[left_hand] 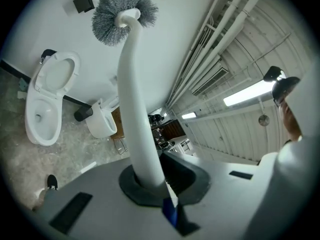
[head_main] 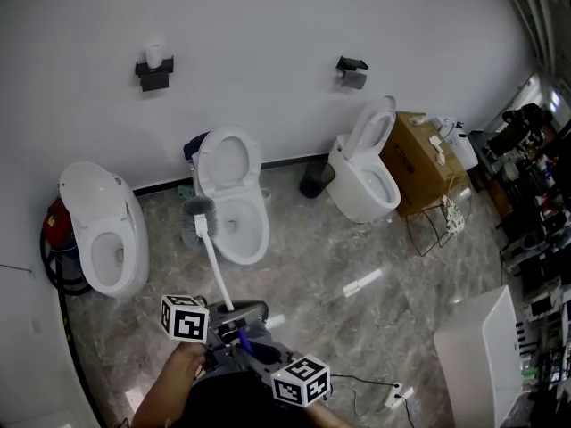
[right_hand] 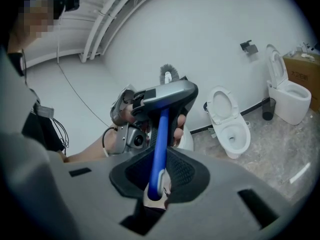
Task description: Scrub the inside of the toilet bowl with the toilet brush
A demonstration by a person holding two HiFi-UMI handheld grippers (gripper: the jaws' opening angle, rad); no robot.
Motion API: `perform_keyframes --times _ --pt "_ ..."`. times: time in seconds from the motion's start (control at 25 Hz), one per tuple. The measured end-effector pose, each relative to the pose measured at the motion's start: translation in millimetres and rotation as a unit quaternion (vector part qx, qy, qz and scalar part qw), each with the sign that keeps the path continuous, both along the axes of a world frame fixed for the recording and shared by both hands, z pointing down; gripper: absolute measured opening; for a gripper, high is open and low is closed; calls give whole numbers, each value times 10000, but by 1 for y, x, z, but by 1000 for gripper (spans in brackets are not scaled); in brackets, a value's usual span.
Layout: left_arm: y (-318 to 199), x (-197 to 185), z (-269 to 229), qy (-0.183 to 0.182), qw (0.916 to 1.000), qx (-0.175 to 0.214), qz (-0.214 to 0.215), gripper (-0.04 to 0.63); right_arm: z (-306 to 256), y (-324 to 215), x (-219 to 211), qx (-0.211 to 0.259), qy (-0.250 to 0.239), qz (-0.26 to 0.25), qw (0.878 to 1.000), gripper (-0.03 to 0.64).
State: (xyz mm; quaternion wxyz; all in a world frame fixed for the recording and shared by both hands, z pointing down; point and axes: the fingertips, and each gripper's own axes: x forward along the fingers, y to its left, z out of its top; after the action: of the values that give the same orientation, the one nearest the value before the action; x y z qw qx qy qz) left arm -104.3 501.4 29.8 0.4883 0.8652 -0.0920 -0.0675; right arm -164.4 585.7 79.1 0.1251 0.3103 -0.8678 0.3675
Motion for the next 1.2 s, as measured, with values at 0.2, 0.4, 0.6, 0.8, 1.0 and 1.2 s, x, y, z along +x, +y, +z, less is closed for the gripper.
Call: perform_keyframes --times 0.2,0.4,0.6,0.8,1.0,1.2 --pt "-20 1 12 -206 9997 -119 -15 3 -2 -22 7 -35 -267 193 9995 63" --pt "-46 12 23 -356 9992 -166 29 2 7 -46 16 -137 -371 181 9991 63" --pt "-88 30 37 -432 9987 -261 49 2 20 -88 30 -333 -520 253 9978 63" --pt "-141 52 55 -559 9974 -445 114 2 28 -141 53 -512 -606 346 9962 63" --pt "-196 82 72 -625 9956 -679 174 0 40 -195 81 -762 -711 387 9938 63" --pt "-245 112 89 -684 9927 -974 204 0 51 -244 112 -978 -812 400 9911 63"
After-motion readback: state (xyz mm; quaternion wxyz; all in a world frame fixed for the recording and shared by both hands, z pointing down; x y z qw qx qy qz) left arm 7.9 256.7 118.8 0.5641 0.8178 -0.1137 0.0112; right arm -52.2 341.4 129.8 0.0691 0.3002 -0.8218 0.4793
